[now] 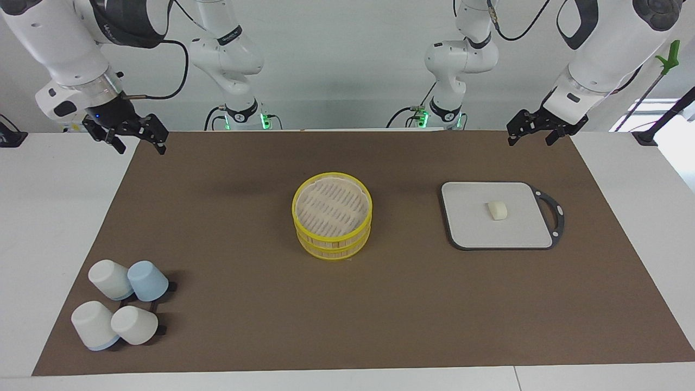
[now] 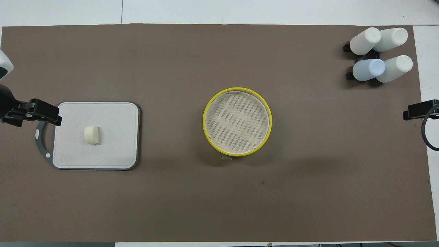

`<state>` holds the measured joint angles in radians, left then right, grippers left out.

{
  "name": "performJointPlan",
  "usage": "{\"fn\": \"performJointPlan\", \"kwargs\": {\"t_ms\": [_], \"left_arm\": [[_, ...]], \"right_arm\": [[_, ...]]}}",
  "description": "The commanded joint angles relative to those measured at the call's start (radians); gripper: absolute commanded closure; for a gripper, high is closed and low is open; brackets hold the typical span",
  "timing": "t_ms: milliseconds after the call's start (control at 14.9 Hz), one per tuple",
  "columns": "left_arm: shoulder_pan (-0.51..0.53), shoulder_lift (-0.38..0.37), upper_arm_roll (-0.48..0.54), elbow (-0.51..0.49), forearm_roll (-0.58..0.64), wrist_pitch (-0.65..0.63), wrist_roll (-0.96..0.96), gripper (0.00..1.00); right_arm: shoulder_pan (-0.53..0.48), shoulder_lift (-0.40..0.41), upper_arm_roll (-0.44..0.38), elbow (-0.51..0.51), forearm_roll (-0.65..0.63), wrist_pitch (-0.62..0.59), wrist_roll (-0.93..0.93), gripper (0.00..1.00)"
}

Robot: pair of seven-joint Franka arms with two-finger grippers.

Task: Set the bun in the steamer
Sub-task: 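Reach the right gripper to the steamer lid while the left gripper approaches the bun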

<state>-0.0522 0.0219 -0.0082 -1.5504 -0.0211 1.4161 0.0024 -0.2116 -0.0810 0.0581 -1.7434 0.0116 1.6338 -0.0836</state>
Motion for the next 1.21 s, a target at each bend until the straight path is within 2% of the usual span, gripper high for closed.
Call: {"fn": "performJointPlan", "kwargs": {"t_ms": [0,335,469,603,804,1004,1138], "left_arm": [[-0.006,-0.028,0.007,-0.028,0.015,-0.006,0.005,0.0],[-0.006,-0.028,0.007,-0.028,0.015,-0.006,0.005,0.0],[-0.006,-0.028,0.005,-0.028,0.015,-0.006,0.005,0.0],[-0.006,-0.028,0.007,-0.028,0.015,-0.006,0.005,0.0],[-0.006,-0.028,0.007,-0.028,0.015,-0.006,0.005,0.0],[-0.006,-0.028,0.007,-0.028,0.015,-0.006,0.005,0.0],[-0.006,-0.03,0.007,-0.028,0.015,-0.022,0.005,0.0]], "right_arm": [[-0.017,0.0,0.011,0.002,-0.01,-0.015,-0.019,0.0],[-0.011,-0.017,0.009,-0.028,-0.002,-0.025,-0.018,0.0],[0.044,-0.013,0.023,-0.031,-0.005,0.056,-0.024,0.0],[0.096,-0.003,0.025,-0.057,0.008,0.082,0.026,0.0],[0.289,0.064,0.028,-0.033,0.007,0.127,0.258,0.0],[0.49,0.205,0.026,0.075,0.001,0.132,0.555,0.0],[0.569,0.298,0.028,0.174,0.007,0.135,0.661,0.0]]}}
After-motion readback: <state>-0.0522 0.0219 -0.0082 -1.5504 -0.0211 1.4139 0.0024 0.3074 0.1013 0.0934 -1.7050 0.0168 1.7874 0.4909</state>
